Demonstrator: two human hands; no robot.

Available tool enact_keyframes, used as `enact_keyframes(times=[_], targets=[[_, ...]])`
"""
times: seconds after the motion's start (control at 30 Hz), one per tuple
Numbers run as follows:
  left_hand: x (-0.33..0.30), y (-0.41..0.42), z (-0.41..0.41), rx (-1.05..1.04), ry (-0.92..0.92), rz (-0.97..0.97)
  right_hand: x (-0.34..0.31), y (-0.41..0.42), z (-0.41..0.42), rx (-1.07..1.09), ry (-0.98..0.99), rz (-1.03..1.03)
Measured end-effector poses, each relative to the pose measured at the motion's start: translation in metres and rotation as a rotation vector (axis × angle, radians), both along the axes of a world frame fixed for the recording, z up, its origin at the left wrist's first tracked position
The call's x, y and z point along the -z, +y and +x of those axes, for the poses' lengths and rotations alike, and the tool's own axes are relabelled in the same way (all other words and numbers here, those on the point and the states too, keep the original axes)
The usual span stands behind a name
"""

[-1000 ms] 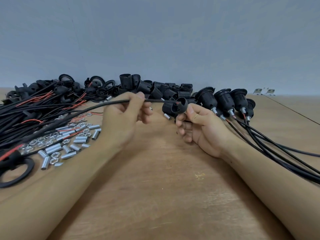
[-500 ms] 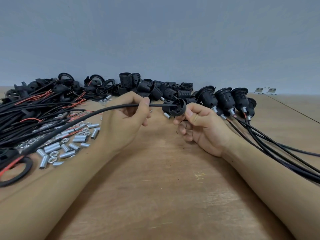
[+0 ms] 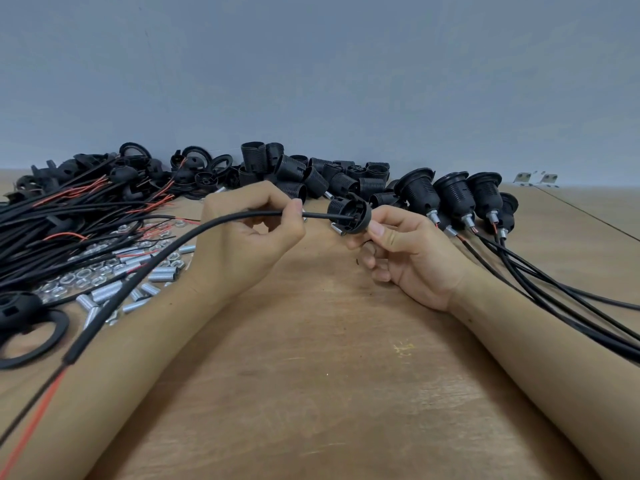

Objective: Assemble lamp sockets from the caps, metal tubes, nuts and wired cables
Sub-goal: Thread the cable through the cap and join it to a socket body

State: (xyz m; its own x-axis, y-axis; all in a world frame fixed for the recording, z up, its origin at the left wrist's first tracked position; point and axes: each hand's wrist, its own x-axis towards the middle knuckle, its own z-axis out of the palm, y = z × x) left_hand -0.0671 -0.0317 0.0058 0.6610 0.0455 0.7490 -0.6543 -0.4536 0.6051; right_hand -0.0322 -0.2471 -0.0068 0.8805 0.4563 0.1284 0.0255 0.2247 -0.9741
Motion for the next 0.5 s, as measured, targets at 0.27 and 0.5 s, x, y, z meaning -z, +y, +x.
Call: enact_keyframes(times=[0.27,0.5], targets=[[-0.001,0.007,0.006,0.031,0.189,0.061,-0.001,0.000,-0.004,0.279,-0.273,-0.172],[0.001,0.007,0.009,0.115,0.354,-0.007,-0.005,0.003,-0.009,0.385,-0.509,-0.370]])
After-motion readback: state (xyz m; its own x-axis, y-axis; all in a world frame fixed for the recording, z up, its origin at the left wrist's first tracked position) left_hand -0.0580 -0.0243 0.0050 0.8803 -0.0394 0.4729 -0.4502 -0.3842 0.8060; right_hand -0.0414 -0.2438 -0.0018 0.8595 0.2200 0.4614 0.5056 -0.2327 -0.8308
